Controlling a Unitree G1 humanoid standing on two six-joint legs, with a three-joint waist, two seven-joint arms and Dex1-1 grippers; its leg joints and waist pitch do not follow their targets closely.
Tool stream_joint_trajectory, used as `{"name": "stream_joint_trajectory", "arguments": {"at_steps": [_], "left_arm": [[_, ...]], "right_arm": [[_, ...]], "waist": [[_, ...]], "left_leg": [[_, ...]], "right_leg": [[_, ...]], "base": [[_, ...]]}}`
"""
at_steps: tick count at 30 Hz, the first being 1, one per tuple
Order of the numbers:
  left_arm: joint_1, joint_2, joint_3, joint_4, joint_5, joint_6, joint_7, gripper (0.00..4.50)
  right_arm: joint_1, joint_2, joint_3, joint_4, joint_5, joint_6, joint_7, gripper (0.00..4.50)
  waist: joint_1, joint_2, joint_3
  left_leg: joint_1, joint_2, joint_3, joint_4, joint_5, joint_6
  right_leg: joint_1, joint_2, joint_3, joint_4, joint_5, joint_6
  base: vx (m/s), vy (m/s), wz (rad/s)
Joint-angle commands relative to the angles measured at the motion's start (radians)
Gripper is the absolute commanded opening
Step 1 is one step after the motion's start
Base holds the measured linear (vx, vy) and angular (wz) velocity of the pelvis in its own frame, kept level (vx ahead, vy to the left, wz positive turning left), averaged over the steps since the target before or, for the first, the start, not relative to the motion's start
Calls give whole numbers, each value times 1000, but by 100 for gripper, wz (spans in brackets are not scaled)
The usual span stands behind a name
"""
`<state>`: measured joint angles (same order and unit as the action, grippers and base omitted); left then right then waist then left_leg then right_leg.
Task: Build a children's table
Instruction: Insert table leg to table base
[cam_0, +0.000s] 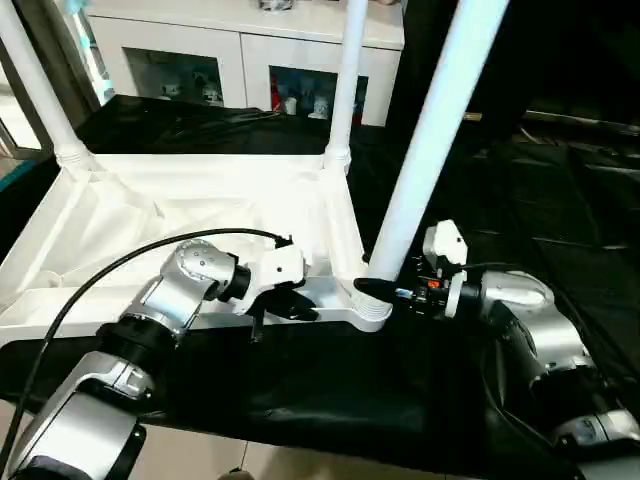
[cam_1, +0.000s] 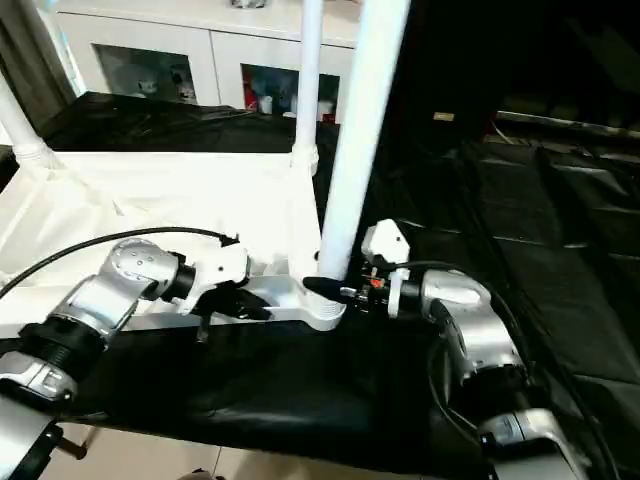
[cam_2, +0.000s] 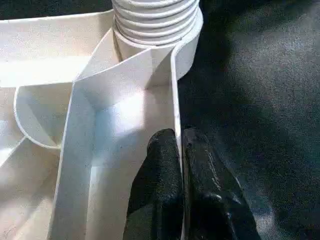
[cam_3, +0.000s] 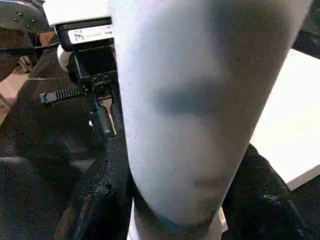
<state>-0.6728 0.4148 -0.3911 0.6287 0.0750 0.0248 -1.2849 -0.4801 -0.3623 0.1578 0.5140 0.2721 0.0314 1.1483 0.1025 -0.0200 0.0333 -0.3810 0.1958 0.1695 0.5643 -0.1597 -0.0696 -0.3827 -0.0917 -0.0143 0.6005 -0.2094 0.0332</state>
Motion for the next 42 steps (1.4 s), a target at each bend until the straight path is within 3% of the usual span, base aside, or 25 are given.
{"name": "stream_joint_trajectory", "arguments": {"at_steps": [1, 10, 16, 21, 23, 27, 28, 30, 33, 35, 38, 42], "left_arm": [[9, 13, -47, -56, 11, -6, -109, 0], [15, 27, -76, -83, 16, -21, -135, 0], [15, 26, -75, -84, 14, -15, -115, 0], [-8, 0, -41, -44, 10, 18, -46, 0], [-24, -15, -18, -20, 4, 46, -1, 0], [-67, -61, 52, 30, -26, 149, 117, 0], [-68, -63, 54, 31, -26, 152, 121, 0], [-86, -80, 74, 51, -25, 184, 167, 0], [-123, -126, 92, 99, 0, 241, 285, 0], [-154, -202, 115, 133, 20, 342, 450, 0], [-168, -265, 114, 158, 38, 385, 551, 0], [-176, -312, 118, 193, 45, 377, 617, 0]], "right_arm": [[42, -30, 70, 154, -110, 49, 5, 188], [52, -49, 107, 144, -116, 24, 96, 188], [57, -44, 119, 157, -131, -10, 100, 188], [50, -27, 93, 180, -135, -36, 44, 188], [31, -7, 66, 219, -136, -36, -43, 188], [-32, 48, 6, 343, -162, -15, -341, 188], [-34, 50, 4, 346, -162, -14, -349, 188], [-53, 78, -27, 380, -143, 18, -438, 188], [-119, 157, -75, 482, -116, 73, -657, 188], [-185, 228, -99, 581, -111, 89, -863, 188], [-225, 280, -114, 630, -110, 94, -974, 188], [-247, 316, -117, 645, -114, 94, -1016, 188]], "waist": [[2, 14, -46], [5, 11, -47], [8, 11, -37], [6, 10, -33], [4, 10, -30], [-9, 2, -26], [-15, 3, -29], [-24, 0, -29], [-31, 5, -28], [-44, 5, -28], [-41, 3, -28], [-37, -3, -30]], "left_leg": [[23, 29, 1, -74, -316, 5], [23, 30, 4, -71, -283, 19], [28, 30, 0, -83, -386, -13], [33, 30, -1, -87, -419, -22], [37, 30, -1, -89, -459, -32], [34, 26, -15, -95, -517, -62], [28, 24, -20, -98, -507, -72], [19, 24, -19, -101, -486, -67], [27, 22, -16, -98, -512, -69], [29, 20, -17, -97, -525, -87], [30, 18, -14, -93, -520, -73], [25, 18, -8, -92, -487, -52]], "right_leg": [[28, -34, 11, -58, -53, -276], [29, -32, 9, -54, -6, -282], [23, -34, 14, -68, -164, -250], [18, -34, 17, -76, -215, -236], [11, -37, 19, -82, -288, -226], [4, -45, 15, -97, -486, -160], [7, -46, 13, -96, -494, -147], [11, -42, 10, -95, -452, -143], [-3, -39, 12, -97, -417, -161], [-6, -38, 11, -94, -429, -169], [-9, -38, 11, -102, -430, -153], [-6, -31, 14, -98, -329, -152]], "base": [[0, 0, 0], [0, 0, 0], [0, 0, 0], [0, 0, 0], [0, 0, 0], [-14, 0, -2], [-54, 10, -13], [-27, 5, -6], [0, 0, 0], [0, 0, 0], [0, 0, 0], [0, 0, 0]]}}
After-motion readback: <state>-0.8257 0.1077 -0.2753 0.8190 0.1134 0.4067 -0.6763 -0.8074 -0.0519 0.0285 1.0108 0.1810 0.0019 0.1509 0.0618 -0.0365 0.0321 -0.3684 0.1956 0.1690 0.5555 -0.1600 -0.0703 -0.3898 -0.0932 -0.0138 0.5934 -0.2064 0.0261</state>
